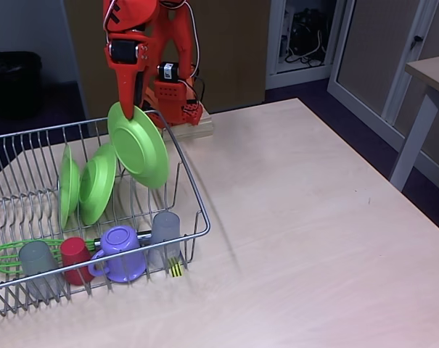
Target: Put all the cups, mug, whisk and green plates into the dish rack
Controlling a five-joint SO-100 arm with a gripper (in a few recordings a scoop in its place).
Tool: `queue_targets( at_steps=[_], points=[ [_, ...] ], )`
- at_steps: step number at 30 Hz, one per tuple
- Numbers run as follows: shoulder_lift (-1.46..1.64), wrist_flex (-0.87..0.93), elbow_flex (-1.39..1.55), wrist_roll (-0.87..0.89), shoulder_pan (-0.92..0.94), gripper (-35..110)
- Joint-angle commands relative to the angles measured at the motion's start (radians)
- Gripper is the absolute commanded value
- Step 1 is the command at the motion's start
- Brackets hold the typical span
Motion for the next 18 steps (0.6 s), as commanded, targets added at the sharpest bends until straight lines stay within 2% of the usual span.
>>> queue_targets(
  at_steps=[1,9,18],
  points=[
    [0.052,-0.044,0.051,-0.017,0.041,0],
    [0.063,-0.081,0.124,-0.021,0.072,0],
    [0.158,-0.133,0.311,0.097,0.075,0]
  ],
)
